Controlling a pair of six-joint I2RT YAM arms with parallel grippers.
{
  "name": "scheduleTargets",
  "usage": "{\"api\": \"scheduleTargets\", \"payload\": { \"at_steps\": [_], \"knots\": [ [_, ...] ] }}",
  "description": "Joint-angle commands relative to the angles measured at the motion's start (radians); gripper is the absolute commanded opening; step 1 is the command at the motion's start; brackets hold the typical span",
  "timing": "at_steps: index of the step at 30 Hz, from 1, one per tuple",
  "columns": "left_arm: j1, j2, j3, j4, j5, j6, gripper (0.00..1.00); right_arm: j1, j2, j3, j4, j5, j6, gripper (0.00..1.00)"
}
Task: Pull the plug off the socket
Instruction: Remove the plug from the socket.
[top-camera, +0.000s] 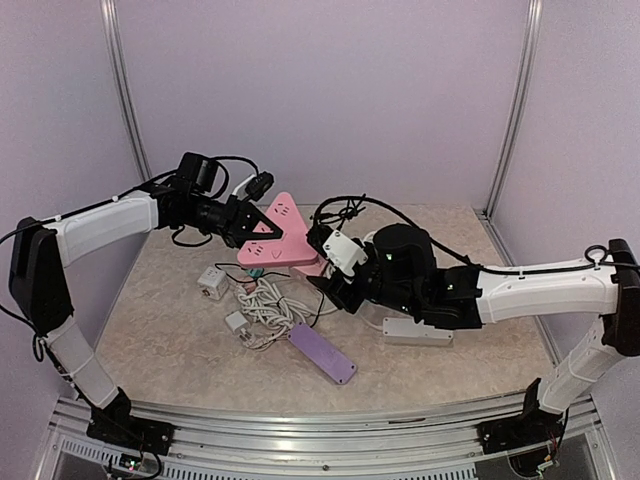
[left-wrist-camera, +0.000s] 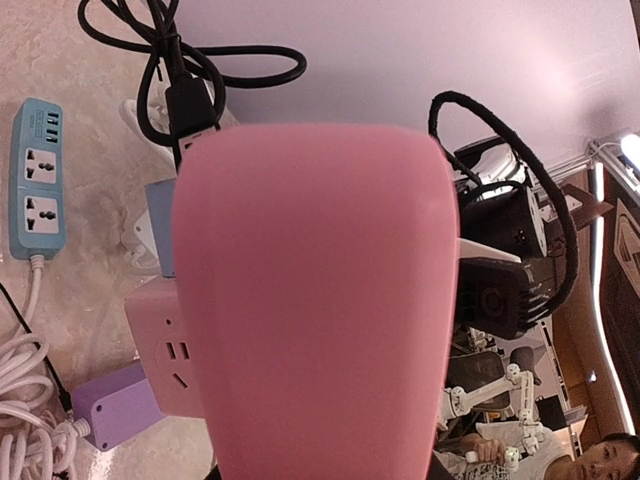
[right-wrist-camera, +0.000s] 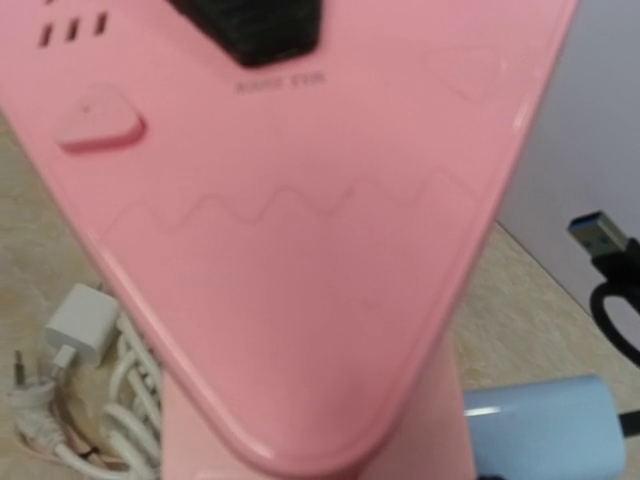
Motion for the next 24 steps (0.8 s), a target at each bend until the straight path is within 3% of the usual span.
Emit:
{"api": "scheduleTargets", "payload": {
  "at_steps": [1, 7, 14, 24],
  "knots": [
    [0.021, 0.023, 0.025, -0.038, -0.125, 0.061, 0.04, 0.005, -0.109, -0.007, 0.183, -0.063, 0.027, 0.0],
    [0.023, 0.019, 0.016, 0.001, -0.059, 0.033, 0.04, 0.007, -0.095, -0.034, 0.197, -0.012, 0.007, 0.0],
    [0.022, -0.005, -0.031, 0.15, 0.125, -0.078, 0.04, 0.007, -0.085, -0.074, 0.257, 0.003, -0.003, 0.0],
    [0.025, -0.03, -0.037, 0.175, 0.159, -0.096, 0.04, 0.007, -0.072, -0.066, 0.259, 0.001, -0.008, 0.0]
  ]
}}
